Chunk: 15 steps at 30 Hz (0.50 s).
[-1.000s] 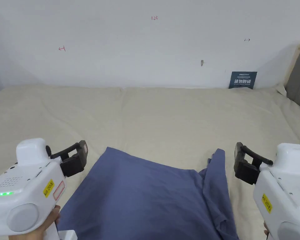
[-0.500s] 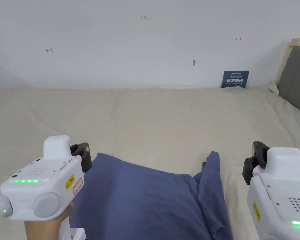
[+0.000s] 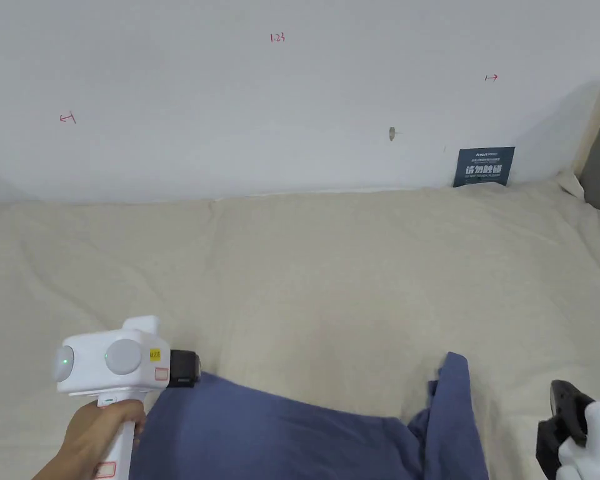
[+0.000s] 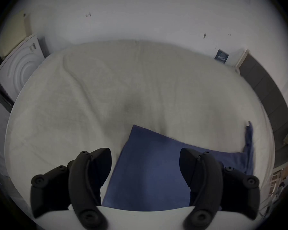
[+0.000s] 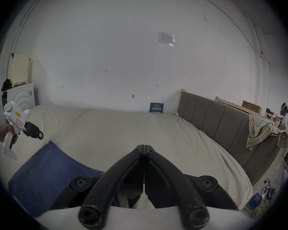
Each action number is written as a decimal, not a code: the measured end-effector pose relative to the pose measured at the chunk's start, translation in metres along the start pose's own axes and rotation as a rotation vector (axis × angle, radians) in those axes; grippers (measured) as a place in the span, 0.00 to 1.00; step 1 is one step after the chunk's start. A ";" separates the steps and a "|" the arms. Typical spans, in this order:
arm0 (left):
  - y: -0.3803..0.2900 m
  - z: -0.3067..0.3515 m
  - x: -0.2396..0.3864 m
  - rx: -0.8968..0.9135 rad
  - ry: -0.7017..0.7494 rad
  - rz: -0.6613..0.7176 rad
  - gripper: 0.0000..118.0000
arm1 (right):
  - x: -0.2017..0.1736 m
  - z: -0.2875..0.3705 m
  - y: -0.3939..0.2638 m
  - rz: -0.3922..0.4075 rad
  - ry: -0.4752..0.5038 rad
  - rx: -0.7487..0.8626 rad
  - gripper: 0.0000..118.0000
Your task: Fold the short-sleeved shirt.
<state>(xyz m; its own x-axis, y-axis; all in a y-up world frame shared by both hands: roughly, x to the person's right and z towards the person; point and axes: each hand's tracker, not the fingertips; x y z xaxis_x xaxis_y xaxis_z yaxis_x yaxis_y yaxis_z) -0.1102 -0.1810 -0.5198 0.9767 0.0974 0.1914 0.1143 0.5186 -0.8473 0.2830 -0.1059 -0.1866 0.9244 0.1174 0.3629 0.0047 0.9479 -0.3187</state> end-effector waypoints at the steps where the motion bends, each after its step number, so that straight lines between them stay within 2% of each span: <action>1: 0.004 -0.012 0.000 -0.023 0.001 -0.013 0.74 | -0.001 -0.008 -0.004 0.001 -0.006 -0.016 0.00; 7: 0.016 -0.074 0.005 -0.107 0.043 -0.086 0.74 | 0.001 -0.049 -0.026 0.004 -0.035 -0.101 0.00; 8: 0.014 -0.082 0.008 -0.131 0.034 -0.095 0.70 | 0.001 -0.054 -0.029 -0.002 -0.036 -0.118 0.00; 9: 0.010 -0.087 0.012 -0.160 0.018 -0.119 0.59 | 0.001 -0.059 -0.031 -0.010 -0.037 -0.139 0.00; 11: 0.003 -0.082 0.021 -0.094 0.074 -0.164 0.57 | 0.005 -0.067 -0.036 -0.015 -0.031 -0.182 0.00; 12: 0.002 -0.077 0.024 -0.071 0.084 -0.166 0.50 | 0.004 -0.074 -0.038 -0.005 -0.029 -0.222 0.00; 13: 0.000 -0.073 0.026 -0.050 0.071 -0.180 0.36 | 0.003 -0.081 -0.040 0.006 -0.025 -0.267 0.04; 14: -0.003 -0.070 0.028 -0.028 0.077 -0.198 0.14 | 0.001 -0.088 -0.042 0.011 -0.022 -0.305 0.17; 15: -0.005 -0.068 0.028 -0.031 0.053 -0.188 0.03 | 0.002 -0.096 -0.046 0.008 -0.004 -0.360 0.42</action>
<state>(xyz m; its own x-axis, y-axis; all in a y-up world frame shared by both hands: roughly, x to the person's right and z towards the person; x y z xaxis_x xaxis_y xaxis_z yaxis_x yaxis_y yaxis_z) -0.0711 -0.2383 -0.5443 0.9457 -0.0438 0.3219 0.3002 0.4967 -0.8143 0.3214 -0.1781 -0.2554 0.9233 0.1264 0.3627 0.1322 0.7818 -0.6093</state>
